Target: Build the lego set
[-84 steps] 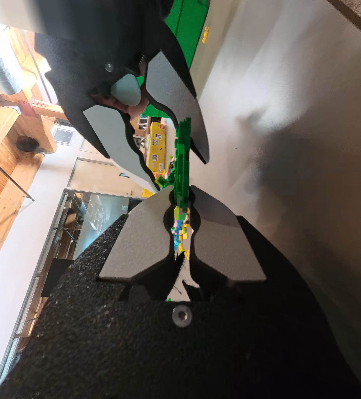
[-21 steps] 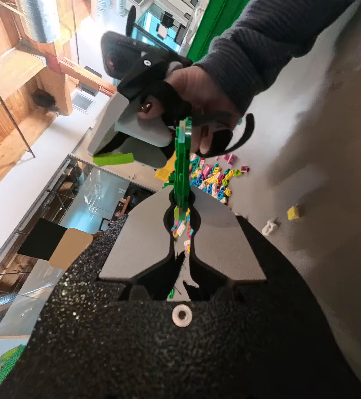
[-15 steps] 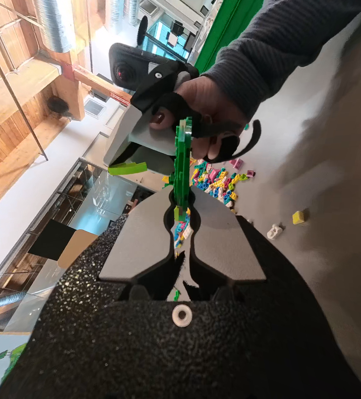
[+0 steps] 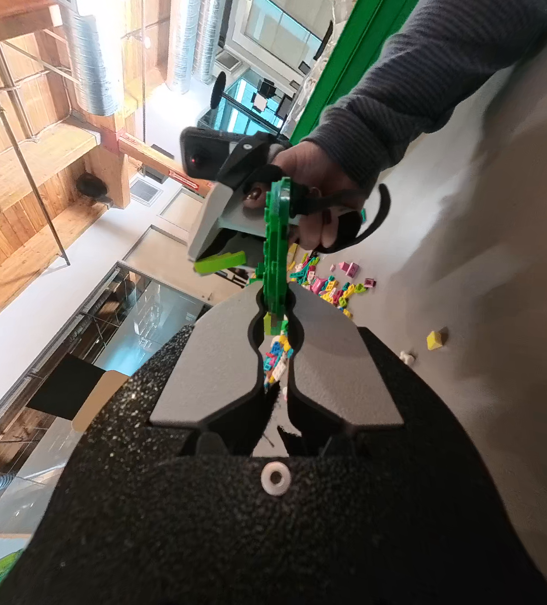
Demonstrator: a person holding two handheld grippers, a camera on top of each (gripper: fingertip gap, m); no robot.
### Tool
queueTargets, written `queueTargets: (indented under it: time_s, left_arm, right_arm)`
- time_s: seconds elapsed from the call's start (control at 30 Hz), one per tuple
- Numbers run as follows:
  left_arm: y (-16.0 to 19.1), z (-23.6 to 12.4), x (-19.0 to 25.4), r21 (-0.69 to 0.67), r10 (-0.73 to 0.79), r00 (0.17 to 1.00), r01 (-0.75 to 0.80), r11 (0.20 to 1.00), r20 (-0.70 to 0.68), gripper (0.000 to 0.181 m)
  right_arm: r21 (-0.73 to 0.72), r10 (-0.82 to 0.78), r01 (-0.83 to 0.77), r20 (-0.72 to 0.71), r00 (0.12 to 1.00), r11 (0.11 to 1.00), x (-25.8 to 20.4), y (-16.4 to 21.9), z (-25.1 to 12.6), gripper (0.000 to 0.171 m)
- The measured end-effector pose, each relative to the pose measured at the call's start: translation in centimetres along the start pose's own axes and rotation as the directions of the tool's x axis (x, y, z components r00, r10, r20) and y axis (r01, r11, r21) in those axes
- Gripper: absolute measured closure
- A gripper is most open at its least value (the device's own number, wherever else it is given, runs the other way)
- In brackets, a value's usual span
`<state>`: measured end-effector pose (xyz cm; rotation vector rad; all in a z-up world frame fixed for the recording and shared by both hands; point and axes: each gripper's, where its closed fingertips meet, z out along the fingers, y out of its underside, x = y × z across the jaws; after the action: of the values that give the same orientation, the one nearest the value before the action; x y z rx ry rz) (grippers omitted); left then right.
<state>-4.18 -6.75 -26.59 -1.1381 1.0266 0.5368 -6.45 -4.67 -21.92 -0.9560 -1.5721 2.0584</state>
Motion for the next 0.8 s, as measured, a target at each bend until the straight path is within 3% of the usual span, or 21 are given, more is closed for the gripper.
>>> queueTargets:
  time_s: [0.17, 0.23, 0.3, 0.37, 0.47, 0.67, 0.73, 0.8]
  left_arm:
    - [0.8, 0.0, -0.1, -0.021, -0.019, 1.0, 0.019, 1.0, -0.012, 0.173]
    - [1.3, 0.1, 0.3, -0.043, 0.016, 0.999, -0.017, 0.999, -0.028, 0.173]
    - [1.7, 0.2, 0.8, -0.056, 0.046, 0.998, -0.049, 0.997, -0.05, 0.173]
    - [1.7, 0.3, 1.1, -0.059, 0.064, 0.996, -0.068, 0.996, -0.059, 0.173]
    - [1.8, 0.3, 1.5, -0.066, 0.063, 0.995, -0.068, 0.996, -0.076, 0.173]
    - [2.4, 0.5, 2.2, -0.089, 0.047, 0.992, -0.058, 0.994, -0.119, 0.173]
    - [2.4, 0.5, 2.3, -0.09, 0.049, 0.991, -0.061, 0.994, -0.126, 0.173]
    - [2.4, 0.5, 2.5, -0.089, 0.05, 0.99, -0.062, 0.994, -0.131, 0.173]
  right_arm:
    - [-0.093, 0.011, -0.01, 0.015, 1.0, 0.996, -0.3, 0.7, -1.0, 0.166]
    - [-0.179, 0.037, -0.031, 0.029, 0.999, 0.983, -0.8, 1.0, -2.1, 0.166]
    - [-0.314, -0.014, -0.003, -0.052, 0.999, 0.949, -0.1, 2.0, -3.9, 0.166]
    - [-0.504, -0.117, 0.026, -0.149, 0.982, 0.863, 0.7, 4.1, -6.0, 0.166]
    - [-0.762, -0.307, 0.042, -0.209, 0.928, 0.646, 1.5, 7.8, -9.0, 0.166]
    - [-0.927, -0.638, 0.24, 0.0, 0.77, 0.29, 1.6, 11.6, -10.1, 0.166]
    - [-0.917, -0.654, 0.27, 0.013, 0.756, 0.294, 1.1, 12.2, -9.9, 0.155]
    - [-0.887, -0.573, 0.22, -0.06, 0.817, 0.405, 0.3, 12.4, -10.0, 0.147]
